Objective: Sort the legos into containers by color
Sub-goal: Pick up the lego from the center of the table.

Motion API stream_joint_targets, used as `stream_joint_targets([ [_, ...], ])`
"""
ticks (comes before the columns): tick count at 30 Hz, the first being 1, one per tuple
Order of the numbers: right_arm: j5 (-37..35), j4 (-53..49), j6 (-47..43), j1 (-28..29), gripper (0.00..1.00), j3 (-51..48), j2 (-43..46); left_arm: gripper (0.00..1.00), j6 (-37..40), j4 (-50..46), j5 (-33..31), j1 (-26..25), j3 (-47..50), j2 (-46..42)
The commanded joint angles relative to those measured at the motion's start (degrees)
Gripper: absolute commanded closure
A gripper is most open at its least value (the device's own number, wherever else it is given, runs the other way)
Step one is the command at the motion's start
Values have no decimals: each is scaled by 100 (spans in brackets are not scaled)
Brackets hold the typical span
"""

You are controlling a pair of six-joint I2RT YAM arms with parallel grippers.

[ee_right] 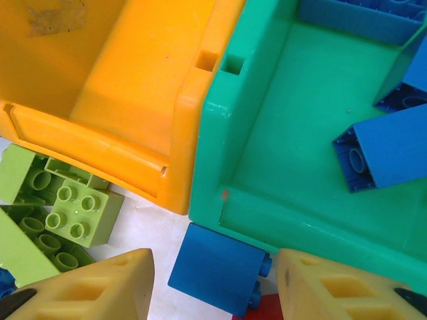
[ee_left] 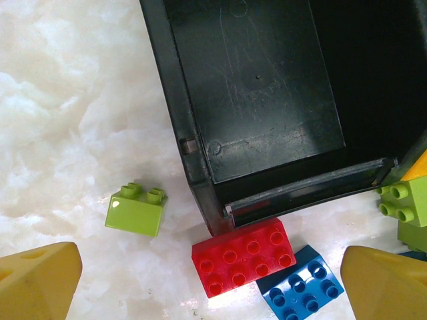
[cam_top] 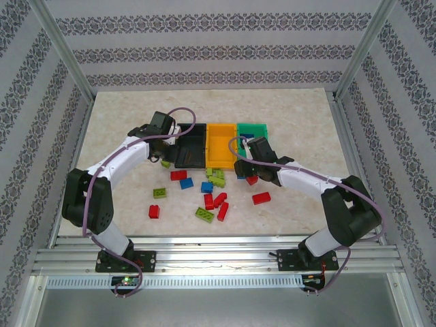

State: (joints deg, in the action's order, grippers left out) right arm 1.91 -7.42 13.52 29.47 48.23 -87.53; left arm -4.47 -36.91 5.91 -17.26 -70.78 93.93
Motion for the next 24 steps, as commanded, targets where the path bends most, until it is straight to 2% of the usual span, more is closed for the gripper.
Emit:
stream_joint_targets([
  [1,15,-61,90,36,48,-15,-142,0,127,-167,-13,-74,-169,55],
  [16,160,31,266,-271,48,15,-494,0,118,-167,-1,-76,-146,-75],
  [24,262,-92,120,-28,44,131,-706,0,157,-159,-104,-78,-111,-218],
])
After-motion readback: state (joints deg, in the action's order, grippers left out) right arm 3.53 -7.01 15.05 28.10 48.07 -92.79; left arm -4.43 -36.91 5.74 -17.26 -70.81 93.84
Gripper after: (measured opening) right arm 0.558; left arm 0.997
